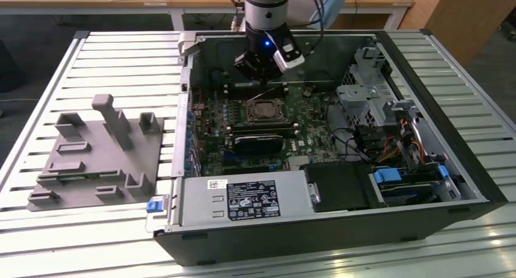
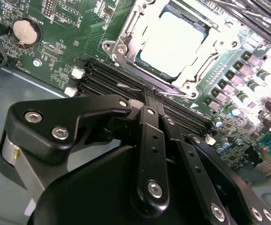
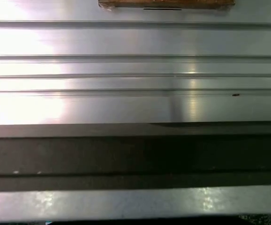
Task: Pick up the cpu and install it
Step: 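Install the first cpu locking lever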
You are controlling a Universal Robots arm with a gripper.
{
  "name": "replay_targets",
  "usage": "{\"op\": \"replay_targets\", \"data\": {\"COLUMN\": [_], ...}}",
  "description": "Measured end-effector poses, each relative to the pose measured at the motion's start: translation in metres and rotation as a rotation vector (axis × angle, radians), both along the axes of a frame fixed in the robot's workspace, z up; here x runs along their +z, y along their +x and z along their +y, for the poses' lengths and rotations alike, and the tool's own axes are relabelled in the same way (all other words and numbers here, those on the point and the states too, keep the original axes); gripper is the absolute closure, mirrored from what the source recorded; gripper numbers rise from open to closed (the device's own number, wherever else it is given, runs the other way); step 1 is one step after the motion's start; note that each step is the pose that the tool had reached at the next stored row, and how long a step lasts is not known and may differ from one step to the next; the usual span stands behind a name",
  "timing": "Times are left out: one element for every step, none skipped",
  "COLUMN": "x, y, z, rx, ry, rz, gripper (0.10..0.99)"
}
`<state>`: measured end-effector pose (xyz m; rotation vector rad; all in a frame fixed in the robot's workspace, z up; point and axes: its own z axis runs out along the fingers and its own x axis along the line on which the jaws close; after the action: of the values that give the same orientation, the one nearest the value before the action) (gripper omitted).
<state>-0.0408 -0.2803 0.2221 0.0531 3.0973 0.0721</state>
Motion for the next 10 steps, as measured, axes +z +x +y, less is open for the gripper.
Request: {"op": "replay_targets", "data": {"x": [-0.0005, -0.0010, -0.0015, -0.0020, -0.0025, -0.0030, -0.0035, -0.0039, -0.0044, -0.0050], "y": [0.0004, 0.0011, 0.0020, 0.0028, 0.0038, 0.0051, 0.0063, 0.0075, 0.0088, 0.0100], "z": [0.0001, 0.0002, 0.0003, 0.0004, 0.0004, 0.0005, 0.0005, 0.0005, 0.0005, 0.0005], "rx": [0.000, 0.000, 0.000, 0.000, 0.000, 0.000, 0.000, 0.000, 0.000, 0.000], "ry": [0.000, -0.001, -0.001, -0.001, -0.001, -0.002, -0.002, -0.002, -0.003, -0.003], "rz": [-0.0001, -0.0001, -0.0001, -0.0001, -0.0001, -0.0001, -0.0001, 0.0000, 0.0001, 0.0002], "gripper": [0.980, 0.980, 0.980, 0.980, 0.980, 0.980, 0.980, 0.980, 0.980, 0.980]}}
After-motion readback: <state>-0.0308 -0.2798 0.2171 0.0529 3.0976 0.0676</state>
